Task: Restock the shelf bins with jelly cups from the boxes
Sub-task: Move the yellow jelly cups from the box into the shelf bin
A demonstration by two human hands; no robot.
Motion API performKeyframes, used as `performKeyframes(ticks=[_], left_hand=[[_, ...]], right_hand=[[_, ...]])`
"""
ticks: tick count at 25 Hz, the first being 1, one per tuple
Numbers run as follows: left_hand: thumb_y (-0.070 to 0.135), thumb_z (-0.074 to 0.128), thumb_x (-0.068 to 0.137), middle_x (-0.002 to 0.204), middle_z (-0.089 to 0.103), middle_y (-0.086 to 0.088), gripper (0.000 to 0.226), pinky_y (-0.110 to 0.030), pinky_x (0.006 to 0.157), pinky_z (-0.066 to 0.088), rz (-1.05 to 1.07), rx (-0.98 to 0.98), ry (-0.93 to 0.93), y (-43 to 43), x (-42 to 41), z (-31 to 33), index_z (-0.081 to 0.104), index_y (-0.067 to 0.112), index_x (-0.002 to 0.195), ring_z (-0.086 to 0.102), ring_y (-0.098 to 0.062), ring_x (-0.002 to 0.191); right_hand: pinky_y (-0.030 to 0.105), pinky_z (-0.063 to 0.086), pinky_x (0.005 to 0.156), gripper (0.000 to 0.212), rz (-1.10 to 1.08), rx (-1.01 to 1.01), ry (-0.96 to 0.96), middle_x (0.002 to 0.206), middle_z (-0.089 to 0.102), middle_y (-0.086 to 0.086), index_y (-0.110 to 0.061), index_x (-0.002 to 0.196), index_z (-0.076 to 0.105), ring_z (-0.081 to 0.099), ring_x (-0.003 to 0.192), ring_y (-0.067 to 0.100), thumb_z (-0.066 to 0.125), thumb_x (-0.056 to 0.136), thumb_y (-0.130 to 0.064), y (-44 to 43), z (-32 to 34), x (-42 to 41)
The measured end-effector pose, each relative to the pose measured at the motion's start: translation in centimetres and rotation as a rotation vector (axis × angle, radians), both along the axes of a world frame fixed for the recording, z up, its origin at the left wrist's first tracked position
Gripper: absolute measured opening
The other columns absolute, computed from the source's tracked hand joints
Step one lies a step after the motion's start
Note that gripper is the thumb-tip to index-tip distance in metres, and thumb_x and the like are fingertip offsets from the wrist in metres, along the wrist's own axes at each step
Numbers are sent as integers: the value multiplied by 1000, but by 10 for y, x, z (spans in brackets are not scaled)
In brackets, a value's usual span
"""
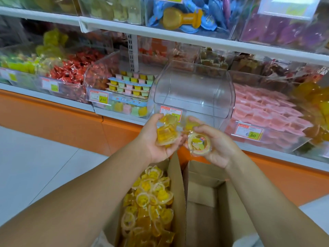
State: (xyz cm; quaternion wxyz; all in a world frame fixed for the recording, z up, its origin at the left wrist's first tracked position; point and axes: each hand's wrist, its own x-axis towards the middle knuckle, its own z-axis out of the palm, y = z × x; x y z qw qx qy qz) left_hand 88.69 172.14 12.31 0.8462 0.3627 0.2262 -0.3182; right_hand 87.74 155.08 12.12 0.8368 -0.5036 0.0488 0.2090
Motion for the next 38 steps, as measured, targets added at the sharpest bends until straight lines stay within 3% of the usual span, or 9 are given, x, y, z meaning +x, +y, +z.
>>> performKeyframes(ticks=[4, 9, 18, 22, 26, 29, 32, 35, 38], left_hand=[[54, 62, 87, 105, 69, -19, 63, -24, 47, 57, -55, -28, 27, 6, 11, -4, 61, 2, 123, 67, -28, 85], [52, 61, 88, 111, 69, -17, 58, -25, 45, 57, -56, -20, 27, 13, 23, -5, 64, 3, 119, 69, -30, 87], [47, 61, 90, 123, 63, -28, 47, -24, 46, 57, -105, -42, 7, 12, 22, -1, 60, 5, 111, 67, -30, 85], [46, 62, 89, 94, 68, -18, 43, -23, 45, 56, -116, -34, -8, 7, 14, 12, 63, 4, 102, 66, -26, 81], [44, 60, 87, 109, 68, -17, 47, -22, 44, 55, -122, -76, -94, 6, 17, 33, 63, 4, 112, 66, -23, 80], [43, 57, 92, 111, 70, -15, 46, -22, 42, 54, -11, -77, -129, 12, 27, 42, 62, 3, 114, 65, -22, 80], [37, 61, 91, 115, 70, -16, 42, -23, 42, 52, 73, -35, -126, 20, 33, 40, 61, 8, 121, 66, -24, 81], [36, 60, 91, 111, 72, -15, 36, -22, 42, 52, 91, -17, -108, 24, 39, 37, 62, 11, 117, 65, -25, 82], [37, 58, 91, 110, 73, -15, 35, -22, 42, 51, 53, -15, -87, 26, 42, 39, 63, 11, 113, 64, -25, 83]], right_hand=[[39, 56, 58, 45, -82, -208, -68, 109, 68, 20, -22, 127, 52, 68, 79, 30, 59, 88, -1, -2, -8, 10], [37, 57, 56, 34, -17, -129, -28, 124, 60, 22, -17, 116, 59, 62, 86, 31, 56, 84, -5, 1, -13, 21], [40, 59, 56, 34, -8, -123, -14, 112, 68, 18, -9, 126, 56, 71, 91, 35, 47, 94, -1, -14, -12, 22], [33, 57, 54, 15, -23, -509, -213, 86, 72, 11, -10, 107, 63, 68, 71, 26, 60, 93, -13, -16, -4, 12], [33, 52, 61, 15, -83, -766, -366, 82, 72, 7, -15, 101, 71, 67, 73, 19, 67, 89, -22, -37, 35, 34], [31, 52, 61, 20, -104, -1219, -552, 85, 69, 4, -16, 108, 68, 64, 67, 18, 67, 88, -18, -57, 83, 92], [28, 54, 62, 29, 373, -1794, -558, 89, 67, 4, -14, 113, 66, 64, 65, 20, 69, 86, -24, -55, 96, 161], [39, 58, 79, 35, 839, -2086, -298, 89, 72, 10, -13, 110, 67, 69, 77, 27, 74, 81, -32, -36, 63, 205], [33, 57, 71, 27, 1109, -2255, -161, 64, 70, 2, -12, 94, 71, 65, 66, 22, 74, 80, -35, -25, 44, 219]])
